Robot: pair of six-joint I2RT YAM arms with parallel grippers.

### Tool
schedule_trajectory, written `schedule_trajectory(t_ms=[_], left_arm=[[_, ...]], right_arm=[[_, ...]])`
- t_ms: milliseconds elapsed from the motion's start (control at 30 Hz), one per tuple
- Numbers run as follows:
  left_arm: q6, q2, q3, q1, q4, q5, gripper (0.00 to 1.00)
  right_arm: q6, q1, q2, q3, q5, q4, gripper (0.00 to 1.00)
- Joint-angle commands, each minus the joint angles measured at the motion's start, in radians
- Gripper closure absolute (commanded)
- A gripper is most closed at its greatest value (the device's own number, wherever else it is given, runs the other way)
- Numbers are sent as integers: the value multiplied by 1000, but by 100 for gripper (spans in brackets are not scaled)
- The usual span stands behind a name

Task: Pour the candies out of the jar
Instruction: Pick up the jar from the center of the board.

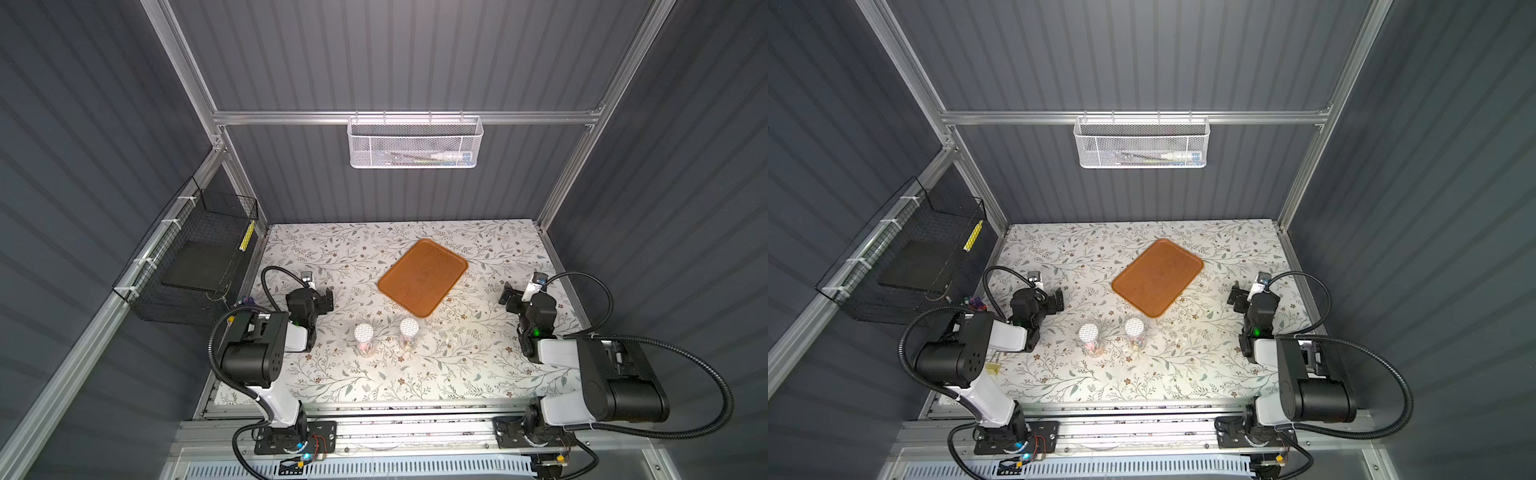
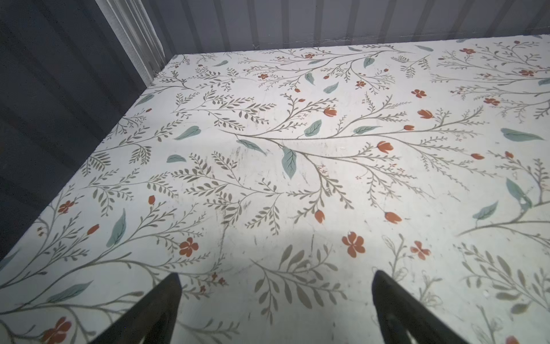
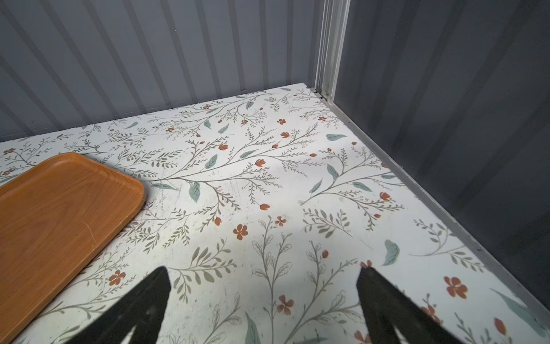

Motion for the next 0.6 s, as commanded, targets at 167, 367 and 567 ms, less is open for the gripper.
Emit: schedule_trajectory(t_ms=[167,367,567], left_arm=[[-6,9,11,4,8,2,0],[-6,9,11,4,8,4,0],[-6,7,10,4,10,3,0]], right_arm=[[-13,4,-4,13,-5,8,1],[-13,4,-3,14,-5,6,1],[-13,4,-3,15,-3,6,1]])
